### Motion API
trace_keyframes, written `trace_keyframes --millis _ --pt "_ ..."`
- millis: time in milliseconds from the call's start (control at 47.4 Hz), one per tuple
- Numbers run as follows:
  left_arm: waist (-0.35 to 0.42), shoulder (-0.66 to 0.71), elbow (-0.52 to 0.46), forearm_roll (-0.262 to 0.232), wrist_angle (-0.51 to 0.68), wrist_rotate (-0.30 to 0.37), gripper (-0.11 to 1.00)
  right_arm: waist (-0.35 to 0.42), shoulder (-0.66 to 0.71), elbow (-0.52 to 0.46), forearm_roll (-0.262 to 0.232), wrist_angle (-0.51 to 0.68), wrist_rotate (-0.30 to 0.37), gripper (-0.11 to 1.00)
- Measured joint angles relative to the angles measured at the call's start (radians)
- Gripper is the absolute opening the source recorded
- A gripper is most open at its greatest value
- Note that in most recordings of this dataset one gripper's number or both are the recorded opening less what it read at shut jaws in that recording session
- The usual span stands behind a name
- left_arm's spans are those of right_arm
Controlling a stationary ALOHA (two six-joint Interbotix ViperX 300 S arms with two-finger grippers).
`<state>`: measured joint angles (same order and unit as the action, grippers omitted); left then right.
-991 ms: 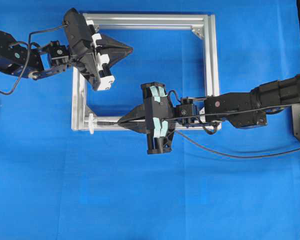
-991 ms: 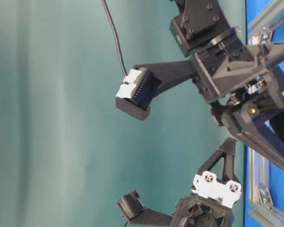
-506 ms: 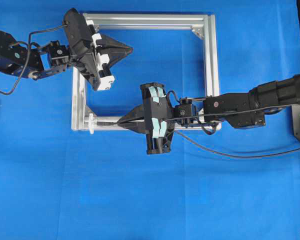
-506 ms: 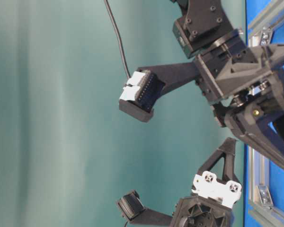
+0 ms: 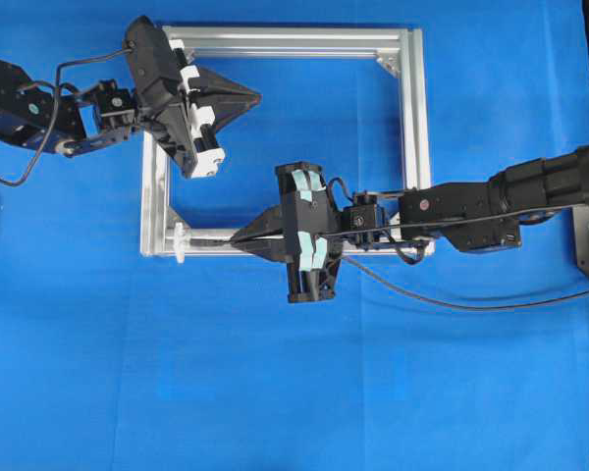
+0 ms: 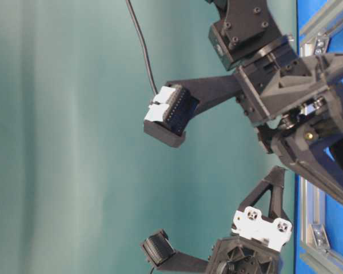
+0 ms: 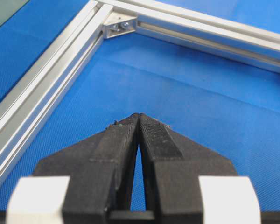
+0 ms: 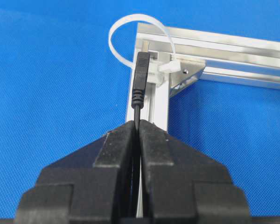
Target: Insert the wire through the string loop located on the left side.
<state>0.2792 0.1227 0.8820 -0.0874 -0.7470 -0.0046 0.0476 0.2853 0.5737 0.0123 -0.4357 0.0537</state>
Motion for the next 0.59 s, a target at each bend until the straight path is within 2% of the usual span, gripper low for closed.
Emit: trace_keyframes --millis 590 --pt "0.000 -0.003 0.006 0.000 0.000 0.000 0.00 -0.002 -0.002 0.000 0.000 0.000 0.000 0.00"
